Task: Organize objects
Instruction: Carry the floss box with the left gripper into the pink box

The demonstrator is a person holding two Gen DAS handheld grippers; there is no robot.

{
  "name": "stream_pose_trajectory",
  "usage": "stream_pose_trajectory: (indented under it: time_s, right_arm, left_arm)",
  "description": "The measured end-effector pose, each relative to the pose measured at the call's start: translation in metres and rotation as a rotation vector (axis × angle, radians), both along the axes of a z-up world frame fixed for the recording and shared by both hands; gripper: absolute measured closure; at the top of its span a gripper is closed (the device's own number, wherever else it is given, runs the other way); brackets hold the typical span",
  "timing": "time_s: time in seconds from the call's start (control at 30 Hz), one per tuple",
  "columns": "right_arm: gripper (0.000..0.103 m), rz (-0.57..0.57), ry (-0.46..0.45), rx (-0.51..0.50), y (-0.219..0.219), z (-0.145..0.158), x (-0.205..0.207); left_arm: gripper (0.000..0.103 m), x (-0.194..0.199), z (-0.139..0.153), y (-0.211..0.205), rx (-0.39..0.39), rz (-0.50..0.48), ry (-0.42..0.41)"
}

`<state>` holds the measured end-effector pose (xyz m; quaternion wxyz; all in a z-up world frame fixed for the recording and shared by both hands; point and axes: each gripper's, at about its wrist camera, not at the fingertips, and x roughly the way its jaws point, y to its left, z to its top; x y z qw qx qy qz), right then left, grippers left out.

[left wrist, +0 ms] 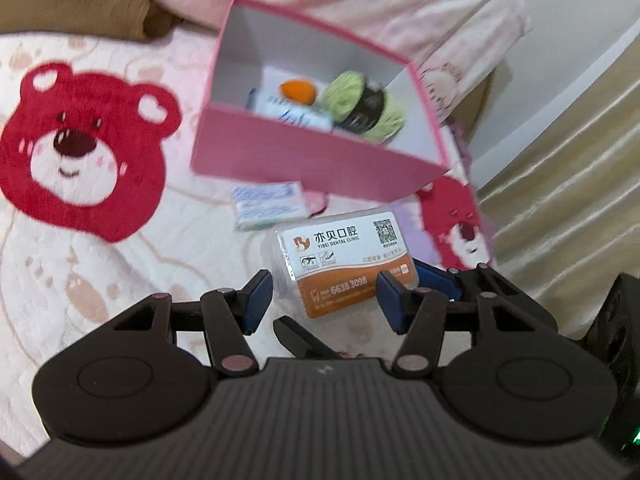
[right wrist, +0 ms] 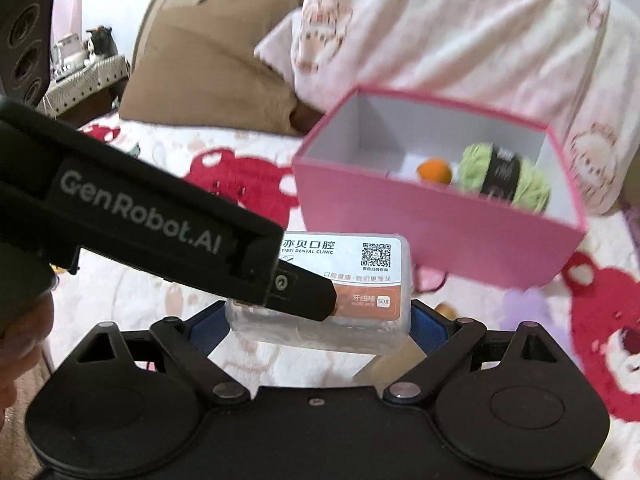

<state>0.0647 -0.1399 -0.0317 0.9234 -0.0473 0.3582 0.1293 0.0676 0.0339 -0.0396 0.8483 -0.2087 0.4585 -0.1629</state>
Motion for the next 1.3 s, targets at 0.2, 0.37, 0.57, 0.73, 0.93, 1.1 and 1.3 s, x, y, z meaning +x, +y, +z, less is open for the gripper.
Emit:
stream_pose_trajectory:
  time_s: [0.2, 0.37, 0.57, 0.73, 0.93, 1.1, 1.3]
  right_arm:
    - [0.007, -0.024, -0.091, -0.069, -0.013, 0.026, -0.014]
    - [0.007, -0.047, -0.116, -0.064, -0.034, 0.040, -0.018]
    - [0.007, -0.013, -0.119, -0.025, -0.064, 0.056, -0.013]
    - [0.007, 0.004, -0.130, 0.010, -0.084, 0.071, -0.001]
    - [0.027, -0.004, -0.085, 0.088, -0.105, 0.076, 0.026]
    - [0.033, -0.019, -0.063, 0.130, -0.115, 0.083, 0.056]
    - [0.039, -0.032, 0.000, 0.165, -0.126, 0.082, 0.101]
  left_arm:
    - [0.048, -0.004, 0.033, -0.032, 0.070, -0.020, -0.063]
    - [0.048, -0.002, 0.049, -0.054, 0.071, -0.029, -0.073]
    - [0.048, 0.007, 0.068, -0.068, 0.045, -0.038, -0.102]
    - [0.048, 0.020, 0.084, -0.079, 0.042, -0.044, -0.131]
    - [0.047, 0.046, 0.096, -0.088, 0.122, -0.039, -0.150]
    - [0.046, 0.077, 0.101, -0.086, 0.133, -0.029, -0.139]
    - [0.046, 0.125, 0.091, -0.075, 0.088, -0.037, -0.079]
